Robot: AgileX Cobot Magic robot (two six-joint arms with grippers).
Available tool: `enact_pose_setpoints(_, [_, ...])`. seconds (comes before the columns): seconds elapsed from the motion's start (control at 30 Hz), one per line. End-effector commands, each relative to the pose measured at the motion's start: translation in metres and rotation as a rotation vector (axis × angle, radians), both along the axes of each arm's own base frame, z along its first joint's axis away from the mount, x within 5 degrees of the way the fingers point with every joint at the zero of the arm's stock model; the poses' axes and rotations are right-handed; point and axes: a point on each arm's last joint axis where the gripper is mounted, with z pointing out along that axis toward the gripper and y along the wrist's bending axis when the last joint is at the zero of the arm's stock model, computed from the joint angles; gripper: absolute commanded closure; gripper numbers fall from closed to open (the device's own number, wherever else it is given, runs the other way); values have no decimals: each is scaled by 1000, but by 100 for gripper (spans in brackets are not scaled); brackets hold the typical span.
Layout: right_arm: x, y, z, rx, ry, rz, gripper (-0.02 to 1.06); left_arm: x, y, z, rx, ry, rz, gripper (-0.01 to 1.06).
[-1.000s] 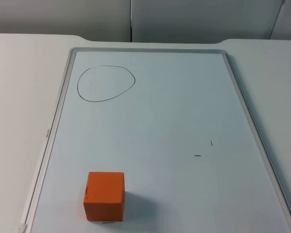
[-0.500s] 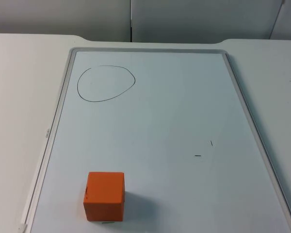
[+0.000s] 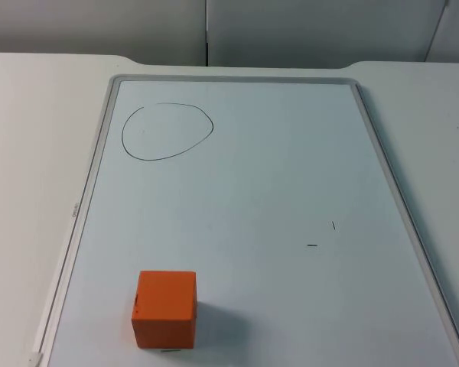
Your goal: Pick up one cube with the left hand and another cube with the right hand. First place the cube in the right hand at the target position, then stack the cube in the left hand on top.
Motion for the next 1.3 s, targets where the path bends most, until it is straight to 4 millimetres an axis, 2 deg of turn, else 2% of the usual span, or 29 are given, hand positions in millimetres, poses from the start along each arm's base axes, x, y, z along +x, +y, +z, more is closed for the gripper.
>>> enact_pose_setpoints(0.0, [-2,1,1,15,-18,21,105,15,-8,9,-58,-37,-75,0])
enact_pose_setpoints(0.1, [-3,3,2,21,-16,42,105,43,-12,6,-61,37,-134,0])
enact_pose_setpoints(0.13, [-3,3,2,21,-16,42,105,43,-12,6,-61,37,-134,0])
enact_pose_setpoints(0.27, [-3,3,2,18,-18,43,105,83,-17,-7,-54,135,-214,0])
enact_pose_setpoints(0.3, [-3,3,2,18,-18,43,105,83,-17,-7,-54,135,-214,0])
enact_pose_setpoints(0.4, [-3,3,2,18,-21,44,105,108,-22,-18,-93,197,-272,0])
enact_pose_setpoints(0.43, [-3,3,2,18,-21,44,105,108,-22,-18,-93,197,-272,0])
enact_pose_setpoints(0.57, [-3,3,2,17,-24,45,105,134,-25,-38,-124,318,-291,0])
enact_pose_setpoints(0.77, [-3,3,2,20,-27,45,105,153,-35,-59,-115,401,-297,0])
enact_pose_setpoints(0.9, [-3,3,2,21,-29,44,105,163,-50,-73,-84,438,-283,0])
enact_pose_setpoints(1.03, [-3,3,2,21,-29,44,105,175,-76,-103,-22,526,-253,0])
enact_pose_setpoints(1.07, [-3,3,2,21,-29,44,105,175,-76,-103,-22,526,-253,0])
enact_pose_setpoints(1.2, [-3,3,1,18,-24,44,105,188,-98,-125,45,615,-258,0])
enact_pose_setpoints(1.27, [-3,3,-1,15,-19,44,105,192,-104,-128,70,632,-264,0])
